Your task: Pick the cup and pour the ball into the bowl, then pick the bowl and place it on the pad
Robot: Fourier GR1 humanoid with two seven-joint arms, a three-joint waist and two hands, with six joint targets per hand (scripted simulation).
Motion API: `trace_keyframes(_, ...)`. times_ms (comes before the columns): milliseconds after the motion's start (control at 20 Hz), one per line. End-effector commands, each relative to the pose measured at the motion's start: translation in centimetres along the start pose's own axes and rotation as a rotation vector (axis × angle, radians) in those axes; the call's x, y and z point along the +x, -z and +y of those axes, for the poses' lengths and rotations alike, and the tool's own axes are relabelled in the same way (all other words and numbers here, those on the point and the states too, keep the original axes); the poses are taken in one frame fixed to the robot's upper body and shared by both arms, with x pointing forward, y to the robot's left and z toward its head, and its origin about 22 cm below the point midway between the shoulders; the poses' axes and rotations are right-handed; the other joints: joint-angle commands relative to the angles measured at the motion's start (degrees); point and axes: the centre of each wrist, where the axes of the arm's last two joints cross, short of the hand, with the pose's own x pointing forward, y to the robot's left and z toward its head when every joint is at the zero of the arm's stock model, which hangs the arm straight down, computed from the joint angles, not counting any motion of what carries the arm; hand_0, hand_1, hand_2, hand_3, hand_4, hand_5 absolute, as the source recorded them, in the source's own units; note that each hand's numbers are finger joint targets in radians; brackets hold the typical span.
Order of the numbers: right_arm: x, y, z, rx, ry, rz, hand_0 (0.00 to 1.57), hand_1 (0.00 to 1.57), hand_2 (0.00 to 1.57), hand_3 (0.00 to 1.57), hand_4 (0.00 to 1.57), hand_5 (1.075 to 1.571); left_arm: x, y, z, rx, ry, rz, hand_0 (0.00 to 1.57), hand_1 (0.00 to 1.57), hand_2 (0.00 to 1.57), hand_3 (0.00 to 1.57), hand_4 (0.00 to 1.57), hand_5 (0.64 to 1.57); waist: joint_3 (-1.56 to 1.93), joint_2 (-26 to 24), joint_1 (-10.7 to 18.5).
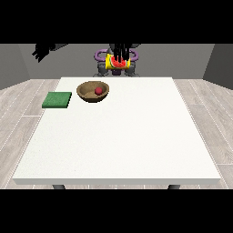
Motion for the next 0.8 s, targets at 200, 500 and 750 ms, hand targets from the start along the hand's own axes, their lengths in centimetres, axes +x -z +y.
trace_keyframes(200, -1.3, -0.2, 1.3, -0.057, -0.005, 0.026, 0.0, 0.0, 0.0, 0.0, 0.79, 1.556, -8.2, 1.9, 6.1, 0.16, -0.836, 0.214, 0.0, 0.0, 0.0, 0.0, 1.16, 1.561, -0.74, 0.3, 6.8)
trace_keyframes(500, -6.0, -1.9, 3.4, -0.128, 0.045, 0.102, 0.0, 0.0, 0.0, 0.0, 0.78, 1.56, -14.7, 1.9, 9.7, 0.112, -1.305, 0.137, 0.0, 0.0, 0.0, 0.0, 1.05, 1.567, -0.12, 1.9, 10.9)
trace_keyframes(750, -5.7, -0.7, 4.8, -0.172, 0.061, 0.026, 0.0, 0.0, 0.0, 0.0, 0.73, 1.566, -23.0, 0.0, 10.5, 0.109, -1.425, 0.021, 0.0, 0.0, 0.0, 0.0, 1.06, 1.561, 0.11, 7.8, 13.9)
